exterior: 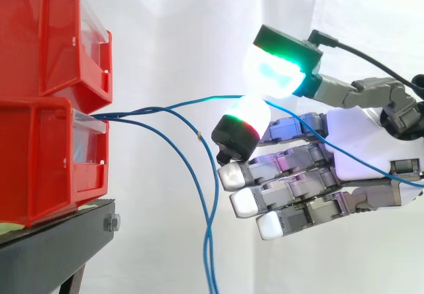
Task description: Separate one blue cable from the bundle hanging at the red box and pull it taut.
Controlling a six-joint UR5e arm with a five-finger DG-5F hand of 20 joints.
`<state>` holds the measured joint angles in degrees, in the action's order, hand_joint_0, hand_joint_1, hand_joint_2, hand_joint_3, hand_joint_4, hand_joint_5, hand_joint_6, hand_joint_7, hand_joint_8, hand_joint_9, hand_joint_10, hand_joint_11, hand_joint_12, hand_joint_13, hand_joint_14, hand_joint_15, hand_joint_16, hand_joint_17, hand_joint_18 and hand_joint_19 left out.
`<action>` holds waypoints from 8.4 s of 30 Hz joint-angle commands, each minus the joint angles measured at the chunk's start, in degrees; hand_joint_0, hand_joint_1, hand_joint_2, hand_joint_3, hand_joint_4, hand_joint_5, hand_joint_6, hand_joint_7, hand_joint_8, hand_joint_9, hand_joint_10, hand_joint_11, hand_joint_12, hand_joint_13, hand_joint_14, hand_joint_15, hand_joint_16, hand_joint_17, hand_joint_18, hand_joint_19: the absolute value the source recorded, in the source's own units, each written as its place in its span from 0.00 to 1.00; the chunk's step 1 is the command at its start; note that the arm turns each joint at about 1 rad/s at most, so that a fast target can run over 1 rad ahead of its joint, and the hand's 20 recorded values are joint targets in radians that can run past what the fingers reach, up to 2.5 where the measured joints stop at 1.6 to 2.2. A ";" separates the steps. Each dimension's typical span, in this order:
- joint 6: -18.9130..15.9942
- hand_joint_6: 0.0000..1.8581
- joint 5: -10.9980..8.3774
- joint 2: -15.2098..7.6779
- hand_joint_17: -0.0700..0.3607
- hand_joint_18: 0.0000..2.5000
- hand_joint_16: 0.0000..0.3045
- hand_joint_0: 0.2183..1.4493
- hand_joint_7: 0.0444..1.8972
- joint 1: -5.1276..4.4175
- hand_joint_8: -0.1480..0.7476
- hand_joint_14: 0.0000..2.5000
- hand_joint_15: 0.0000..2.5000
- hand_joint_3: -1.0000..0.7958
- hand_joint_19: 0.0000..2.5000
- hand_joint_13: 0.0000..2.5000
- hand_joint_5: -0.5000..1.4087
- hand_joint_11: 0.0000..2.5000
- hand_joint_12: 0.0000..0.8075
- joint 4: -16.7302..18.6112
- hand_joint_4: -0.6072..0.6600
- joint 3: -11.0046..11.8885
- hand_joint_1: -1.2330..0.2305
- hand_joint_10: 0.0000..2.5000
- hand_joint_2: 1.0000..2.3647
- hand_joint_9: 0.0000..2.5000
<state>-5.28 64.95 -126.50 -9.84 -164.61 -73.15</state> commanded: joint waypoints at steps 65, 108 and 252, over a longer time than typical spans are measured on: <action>-0.34 0.46 0.09 -0.06 0.39 0.26 0.14 0.30 0.58 0.00 0.41 0.01 0.19 0.30 0.19 0.29 0.15 0.26 0.39 0.08 0.54 0.02 0.35 0.01 0.00 0.31; -8.78 0.47 -0.18 0.03 0.29 0.40 0.08 0.36 0.57 0.00 0.37 0.69 0.66 0.39 0.48 0.34 0.15 0.59 0.31 -1.41 0.42 0.02 0.32 0.73 0.01 0.31; -8.34 0.49 0.18 3.02 0.35 0.54 0.12 0.25 0.64 -0.53 0.44 1.00 0.82 0.28 0.87 0.29 0.15 0.72 0.46 -7.92 0.53 -0.06 0.37 1.00 0.00 0.28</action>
<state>-13.68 65.12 -123.48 -10.37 -172.54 -73.21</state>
